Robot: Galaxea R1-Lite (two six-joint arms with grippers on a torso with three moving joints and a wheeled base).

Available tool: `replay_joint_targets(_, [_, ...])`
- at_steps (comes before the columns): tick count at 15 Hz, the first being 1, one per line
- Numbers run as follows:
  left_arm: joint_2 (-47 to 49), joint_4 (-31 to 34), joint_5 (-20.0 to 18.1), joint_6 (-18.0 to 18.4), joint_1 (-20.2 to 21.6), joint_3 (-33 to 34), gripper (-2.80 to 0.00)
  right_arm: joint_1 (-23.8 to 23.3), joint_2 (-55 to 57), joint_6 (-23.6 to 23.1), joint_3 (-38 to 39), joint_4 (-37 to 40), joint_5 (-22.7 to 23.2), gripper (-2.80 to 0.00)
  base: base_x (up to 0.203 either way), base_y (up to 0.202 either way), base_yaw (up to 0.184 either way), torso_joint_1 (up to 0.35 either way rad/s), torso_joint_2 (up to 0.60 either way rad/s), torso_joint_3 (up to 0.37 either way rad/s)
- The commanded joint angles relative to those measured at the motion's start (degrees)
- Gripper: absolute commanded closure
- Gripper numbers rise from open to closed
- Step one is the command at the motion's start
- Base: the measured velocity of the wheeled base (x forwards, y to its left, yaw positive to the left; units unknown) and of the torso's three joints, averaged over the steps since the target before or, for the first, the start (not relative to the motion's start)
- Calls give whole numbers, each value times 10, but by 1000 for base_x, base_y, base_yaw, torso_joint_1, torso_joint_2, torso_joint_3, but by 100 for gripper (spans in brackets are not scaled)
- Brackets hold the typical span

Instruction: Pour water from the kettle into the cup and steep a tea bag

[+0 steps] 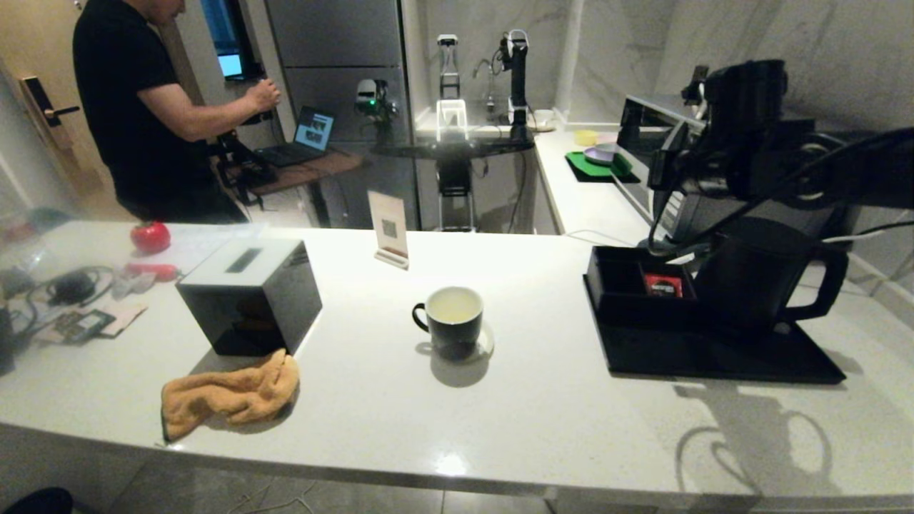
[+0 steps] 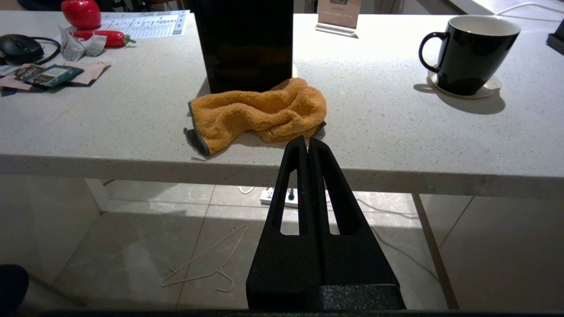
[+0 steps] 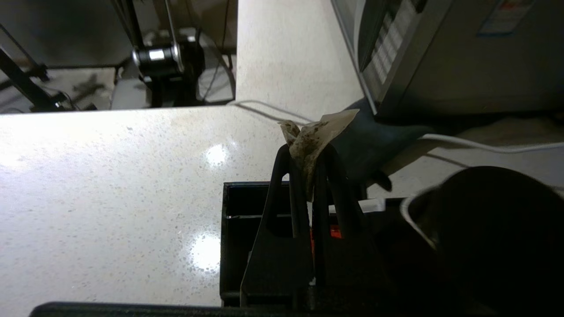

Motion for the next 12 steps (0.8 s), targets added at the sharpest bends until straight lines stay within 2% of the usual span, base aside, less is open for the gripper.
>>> replay_joint_targets(1, [0, 0, 0, 0, 0, 0, 0, 0, -82, -2, 65, -33, 0, 0, 0, 0, 0, 0, 0, 0])
replay_joint_targets(3, [0, 0, 0, 0, 0, 0, 0, 0, -141, -14, 160, -114, 1, 0, 0, 0, 0, 0, 0, 0])
replay_joint_targets(6, [0, 0, 0, 0, 0, 0, 0, 0, -225, -70, 321, -257, 3, 0, 0, 0, 0, 0, 0, 0])
replay_joint_targets(8, [0, 0, 0, 0, 0, 0, 0, 0, -298, -106, 418, -339, 20, 0, 0, 0, 0, 0, 0, 0])
replay_joint_targets(12, [0, 0, 1, 0, 0, 0, 0, -1, -455, -122, 563, -374, 62, 0, 0, 0, 0, 0, 0, 0])
